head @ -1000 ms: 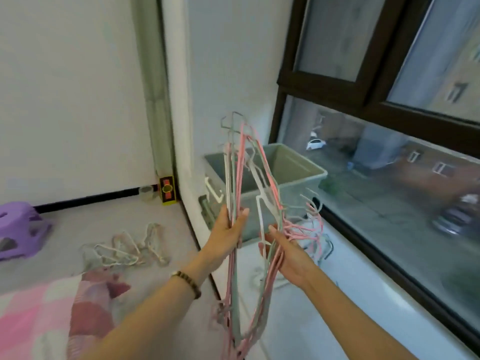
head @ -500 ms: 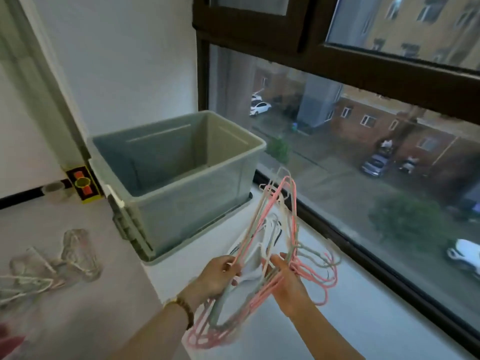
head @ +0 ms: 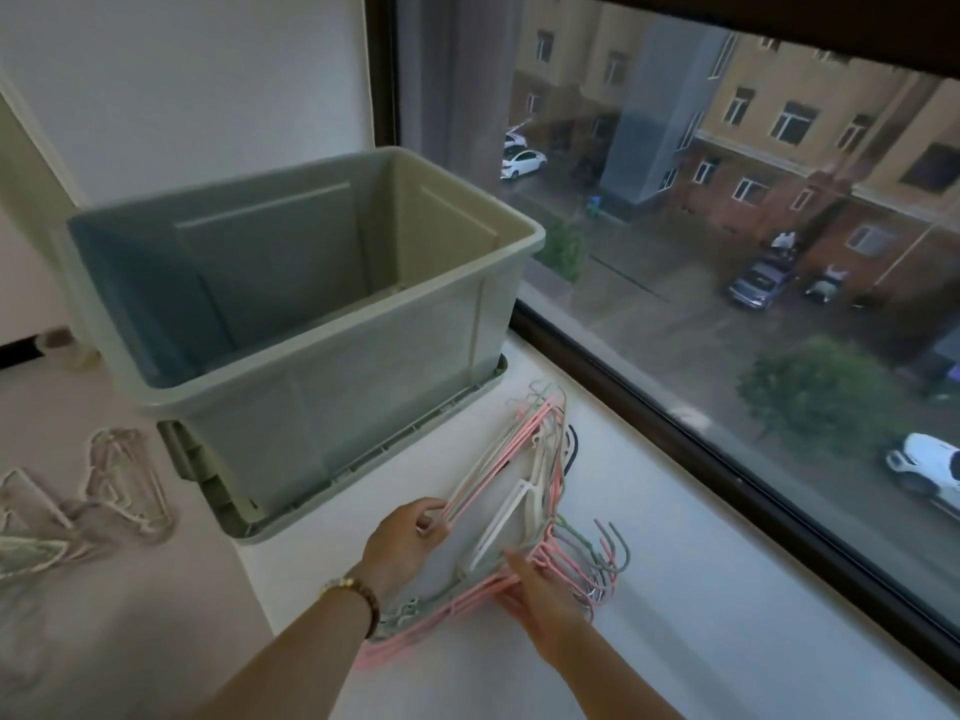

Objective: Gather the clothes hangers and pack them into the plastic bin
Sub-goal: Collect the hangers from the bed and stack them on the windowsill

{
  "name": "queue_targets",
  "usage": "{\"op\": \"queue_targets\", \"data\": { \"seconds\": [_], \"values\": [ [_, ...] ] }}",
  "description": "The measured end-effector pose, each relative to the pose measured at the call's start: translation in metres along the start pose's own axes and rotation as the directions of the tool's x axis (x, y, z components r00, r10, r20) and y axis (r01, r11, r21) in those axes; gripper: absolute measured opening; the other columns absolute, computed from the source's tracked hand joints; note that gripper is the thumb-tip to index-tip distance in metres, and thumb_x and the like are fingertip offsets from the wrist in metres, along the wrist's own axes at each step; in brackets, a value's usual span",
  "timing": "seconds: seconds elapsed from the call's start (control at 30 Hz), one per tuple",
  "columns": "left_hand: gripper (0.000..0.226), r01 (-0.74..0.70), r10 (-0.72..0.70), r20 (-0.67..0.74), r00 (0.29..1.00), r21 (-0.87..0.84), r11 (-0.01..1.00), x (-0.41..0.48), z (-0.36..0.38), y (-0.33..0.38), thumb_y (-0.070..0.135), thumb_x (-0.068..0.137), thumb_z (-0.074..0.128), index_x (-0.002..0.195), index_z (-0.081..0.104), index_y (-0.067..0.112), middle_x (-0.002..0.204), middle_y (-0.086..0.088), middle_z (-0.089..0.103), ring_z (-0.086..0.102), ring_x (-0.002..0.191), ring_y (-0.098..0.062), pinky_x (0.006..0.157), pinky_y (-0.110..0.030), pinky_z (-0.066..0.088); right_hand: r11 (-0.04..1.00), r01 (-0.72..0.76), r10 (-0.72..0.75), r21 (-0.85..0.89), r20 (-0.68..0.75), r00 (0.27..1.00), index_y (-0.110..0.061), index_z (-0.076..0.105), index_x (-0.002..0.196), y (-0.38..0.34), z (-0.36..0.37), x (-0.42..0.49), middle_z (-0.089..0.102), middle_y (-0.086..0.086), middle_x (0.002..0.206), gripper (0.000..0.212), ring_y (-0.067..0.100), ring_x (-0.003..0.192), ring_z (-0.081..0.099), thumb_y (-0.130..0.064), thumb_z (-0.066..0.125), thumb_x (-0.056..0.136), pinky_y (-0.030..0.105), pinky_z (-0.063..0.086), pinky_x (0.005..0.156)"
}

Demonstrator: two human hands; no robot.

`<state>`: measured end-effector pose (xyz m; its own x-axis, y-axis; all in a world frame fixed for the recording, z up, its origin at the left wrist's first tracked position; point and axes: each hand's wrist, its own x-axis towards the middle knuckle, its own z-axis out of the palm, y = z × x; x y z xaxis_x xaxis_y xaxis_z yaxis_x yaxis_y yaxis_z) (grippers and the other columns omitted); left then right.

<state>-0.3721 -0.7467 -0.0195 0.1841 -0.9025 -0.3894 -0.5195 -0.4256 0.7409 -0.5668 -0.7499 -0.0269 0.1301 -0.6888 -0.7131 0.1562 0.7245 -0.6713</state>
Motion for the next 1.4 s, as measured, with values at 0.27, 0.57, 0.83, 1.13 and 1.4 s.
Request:
{"op": "queue_targets", "data": {
  "seconds": [0.27, 0.57, 0.83, 1.13, 1.4],
  "values": [
    [0.040, 0.048, -0.079, -0.160, 0.984, -0.191, 0.980, -0.021, -0.005, -0.011, 0.026, 0.087, 0.063, 0.124, 0.052, 0.015, 0.107, 0.001, 0.055, 0.057, 0.094, -0.020, 0.082, -0.028, 0.047, 0.932, 0.041, -0.037, -0.360, 0.018, 0.999, -0.006, 0.057, 0.091, 0.001, -0.010, -0.012, 0.061, 0.009, 0.079, 0.018, 0.018, 0.058, 0.061, -0.023, 0.060, 0.091, 0.023, 0.054, 0.051],
    [0.021, -0.018, -0.102, -0.307, 0.946, -0.365, 0.931, -0.115, -0.041, -0.028, 0.029, 0.090, 0.058, 0.108, 0.056, 0.019, 0.098, 0.000, 0.059, 0.057, 0.075, -0.009, 0.063, -0.014, 0.043, 0.746, 0.367, -0.368, -0.556, 0.116, 0.923, -0.011, 0.057, 0.109, 0.007, 0.035, -0.073, 0.057, 0.004, 0.101, 0.023, 0.021, 0.093, 0.053, -0.015, 0.064, 0.088, 0.027, 0.043, 0.077],
    [0.020, -0.058, -0.271, -0.545, 0.793, -0.511, 0.858, -0.279, -0.136, -0.113, 0.035, 0.088, 0.059, 0.101, 0.058, 0.020, 0.087, 0.001, 0.056, 0.053, 0.080, -0.018, 0.060, -0.012, 0.042, 0.565, 0.611, -0.268, -0.555, 0.577, 0.772, -0.017, 0.053, 0.124, 0.061, 0.184, -0.185, 0.056, -0.005, 0.119, 0.034, 0.011, 0.096, 0.056, -0.026, 0.058, 0.092, 0.013, 0.046, 0.073],
    [0.031, 0.044, -0.516, -0.744, 0.425, -0.553, 0.832, -0.516, -0.194, -0.270, 0.034, 0.094, 0.048, 0.118, 0.055, 0.014, 0.107, -0.001, 0.059, 0.056, 0.093, -0.013, 0.076, -0.021, 0.042, 0.480, 0.714, 0.062, -0.510, 0.832, 0.552, -0.007, 0.054, 0.122, 0.238, 0.341, -0.297, 0.056, 0.003, 0.122, 0.033, 0.011, 0.099, 0.054, -0.014, 0.059, 0.091, 0.005, 0.044, 0.070],
    [0.054, 0.105, -0.781, -0.624, 0.039, -0.775, 0.624, -0.653, -0.149, -0.375, 0.044, 0.091, 0.048, 0.137, 0.040, 0.015, 0.139, -0.001, 0.044, 0.047, 0.123, -0.023, 0.095, -0.034, 0.046, 0.326, 0.823, 0.463, -0.465, 0.838, 0.290, -0.017, 0.052, 0.120, 0.396, 0.421, -0.353, 0.055, 0.000, 0.127, 0.033, 0.014, 0.104, 0.055, -0.022, 0.062, 0.089, 0.018, 0.043, 0.080]
  ]
}}
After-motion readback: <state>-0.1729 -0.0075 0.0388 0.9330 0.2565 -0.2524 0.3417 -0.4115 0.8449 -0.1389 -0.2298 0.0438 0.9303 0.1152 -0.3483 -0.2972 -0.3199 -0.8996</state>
